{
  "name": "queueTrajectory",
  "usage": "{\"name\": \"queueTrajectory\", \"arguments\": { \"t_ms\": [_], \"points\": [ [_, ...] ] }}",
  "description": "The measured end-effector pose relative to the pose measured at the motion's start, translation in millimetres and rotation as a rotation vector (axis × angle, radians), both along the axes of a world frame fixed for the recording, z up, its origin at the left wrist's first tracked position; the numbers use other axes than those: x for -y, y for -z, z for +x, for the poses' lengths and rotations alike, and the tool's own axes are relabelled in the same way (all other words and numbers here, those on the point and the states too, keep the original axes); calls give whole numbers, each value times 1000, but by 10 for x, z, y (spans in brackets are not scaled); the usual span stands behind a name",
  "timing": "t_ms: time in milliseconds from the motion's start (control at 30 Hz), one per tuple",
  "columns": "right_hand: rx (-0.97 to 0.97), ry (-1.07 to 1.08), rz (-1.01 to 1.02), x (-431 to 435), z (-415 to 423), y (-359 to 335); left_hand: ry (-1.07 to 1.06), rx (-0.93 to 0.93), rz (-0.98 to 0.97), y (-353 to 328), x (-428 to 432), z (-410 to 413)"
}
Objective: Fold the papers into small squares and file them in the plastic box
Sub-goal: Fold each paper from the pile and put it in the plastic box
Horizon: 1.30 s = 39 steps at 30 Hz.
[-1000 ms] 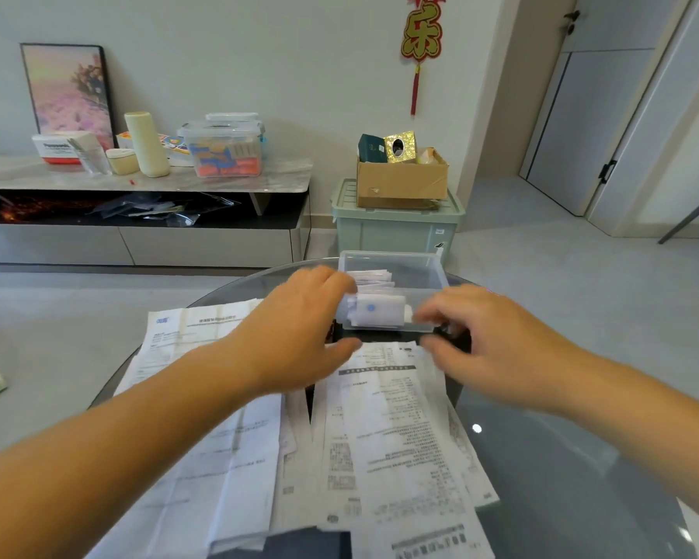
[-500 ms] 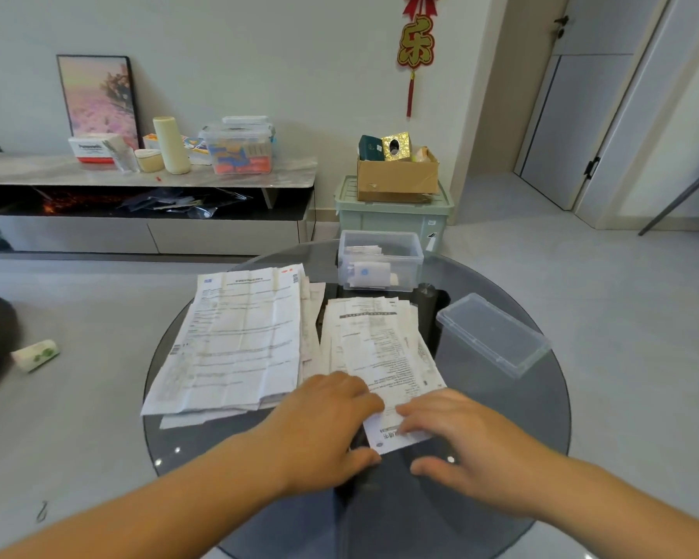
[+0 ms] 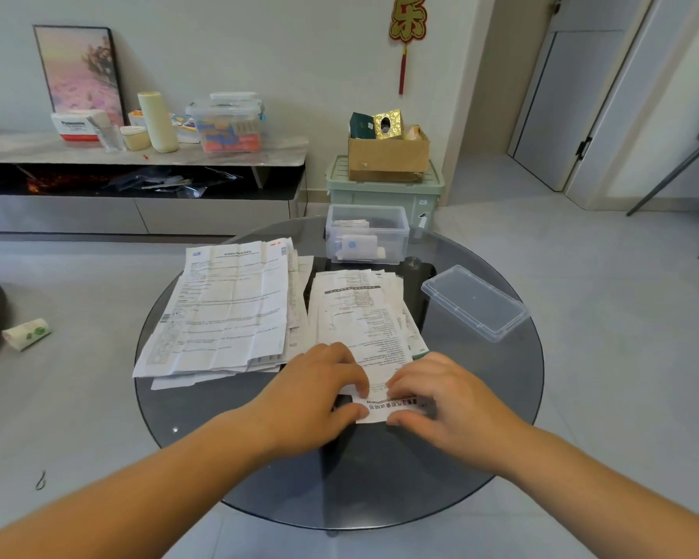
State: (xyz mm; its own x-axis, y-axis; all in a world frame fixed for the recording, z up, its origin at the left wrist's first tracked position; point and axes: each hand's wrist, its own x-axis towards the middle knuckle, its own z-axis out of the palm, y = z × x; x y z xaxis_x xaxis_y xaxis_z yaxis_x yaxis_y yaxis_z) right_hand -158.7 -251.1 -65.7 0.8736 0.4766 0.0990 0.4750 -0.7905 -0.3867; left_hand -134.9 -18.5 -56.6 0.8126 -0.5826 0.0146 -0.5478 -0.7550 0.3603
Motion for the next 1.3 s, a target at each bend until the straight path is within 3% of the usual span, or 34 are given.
{"name": "queueTrajectory", "arguments": {
  "t_ms": [200,433,600,733,867,967,1100,1300],
  "points": [
    [-57,37,32,26,21,-15,-20,-60,-96,-2,-14,55],
    [-51,46,102,25,12,-20,-86,-309,-269,-185,-56,-7],
    [-205,120,315,-62,-63,-183,-72,-434,-292,-313,-119,-114],
    [-152,254,362,-121,99,-202,-144,-240,-221,-249,18,-48],
    [-101,427,200,-151,194,-93,-243,-194,-206,-84,152,76],
    [22,330,41,-125,126,-34,-216,-131,-156,2,176,105],
    [-75,175,-34,-93,67,18,-217,-103,-120,51,172,140],
    [-186,138,-51,-17,168,-48,-306,-114,-132,-70,261,164]
  ]
}}
